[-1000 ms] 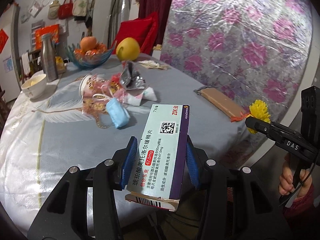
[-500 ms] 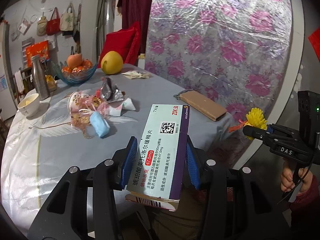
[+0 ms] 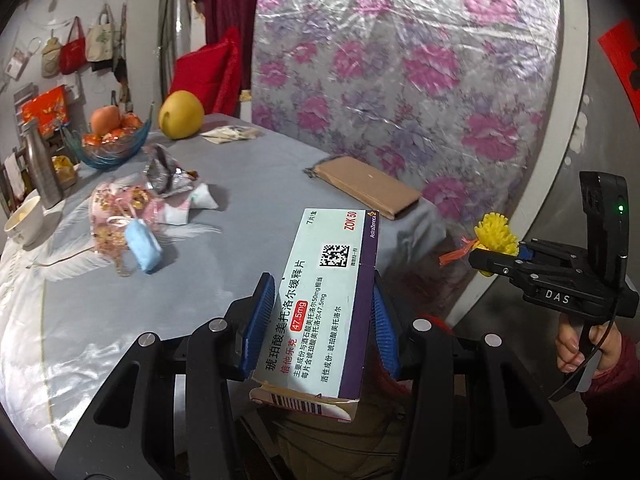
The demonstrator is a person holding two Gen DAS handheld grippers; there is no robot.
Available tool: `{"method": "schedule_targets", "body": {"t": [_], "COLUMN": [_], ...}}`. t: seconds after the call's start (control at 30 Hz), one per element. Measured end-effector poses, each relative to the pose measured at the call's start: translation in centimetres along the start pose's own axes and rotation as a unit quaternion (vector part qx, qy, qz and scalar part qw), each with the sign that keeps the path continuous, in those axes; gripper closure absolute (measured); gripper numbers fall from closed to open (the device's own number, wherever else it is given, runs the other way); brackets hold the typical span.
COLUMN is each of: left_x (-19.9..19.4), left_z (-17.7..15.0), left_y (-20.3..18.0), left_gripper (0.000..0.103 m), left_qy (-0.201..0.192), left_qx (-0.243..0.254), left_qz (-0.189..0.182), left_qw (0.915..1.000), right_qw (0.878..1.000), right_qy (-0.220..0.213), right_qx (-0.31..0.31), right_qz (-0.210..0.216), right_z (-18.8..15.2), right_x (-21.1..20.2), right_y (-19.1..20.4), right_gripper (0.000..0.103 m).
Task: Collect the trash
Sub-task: 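Carry box and tassel over the red wastebasket and open both grippers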
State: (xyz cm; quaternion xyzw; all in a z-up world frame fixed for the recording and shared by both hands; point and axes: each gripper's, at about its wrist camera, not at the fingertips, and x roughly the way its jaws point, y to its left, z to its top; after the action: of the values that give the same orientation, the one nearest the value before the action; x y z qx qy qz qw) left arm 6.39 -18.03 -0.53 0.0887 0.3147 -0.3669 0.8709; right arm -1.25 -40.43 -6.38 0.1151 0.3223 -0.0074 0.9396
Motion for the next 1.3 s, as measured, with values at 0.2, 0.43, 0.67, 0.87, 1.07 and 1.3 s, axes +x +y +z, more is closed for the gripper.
{"method": "schedule_targets", "body": {"t": [0.2,0.43,0.67,0.87,1.07,1.3], "left_x": [1.8,3.9,6.8,8.8,10.5,13.0], "left_z": [-0.1,-0.3,-0.7,-0.5,-0.2,-0.1], "left_y": [-1.4,-2.2,-3.4,-5.0,-7.2,-10.9], "left_gripper": [0.056,0.056,0.056,0.056,0.056,0.056], "left_qy": [0.020,0.050,0.085,0.103,0.118,0.143], "left_qx": [0.010,0.009,0.019,0.038,0.061,0.101], "left_qz": [-0.017,-0.042,-0.059,-0.071,-0.085,-0.113], "left_qw": [0.9996,0.9978,0.9945,0.9914,0.9874,0.9781], "right_qw": [1.000,0.998,0.989,0.981,0.985,0.987], "right_qy": [0.017,0.055,0.117,0.141,0.085,0.013], "right_qx": [0.011,0.036,0.078,0.107,0.119,0.122], "right_qz": [-0.008,-0.020,-0.052,-0.078,-0.093,-0.105], "right_z": [-1.0,-3.1,-6.4,-8.0,-6.5,-4.4], "right_x": [0.7,2.8,6.9,8.0,5.0,0.9], "right_y": [-1.5,-4.0,-7.8,-10.5,-11.8,-13.0], "right_gripper": [0.067,0.066,0.066,0.027,0.027,0.024]}}
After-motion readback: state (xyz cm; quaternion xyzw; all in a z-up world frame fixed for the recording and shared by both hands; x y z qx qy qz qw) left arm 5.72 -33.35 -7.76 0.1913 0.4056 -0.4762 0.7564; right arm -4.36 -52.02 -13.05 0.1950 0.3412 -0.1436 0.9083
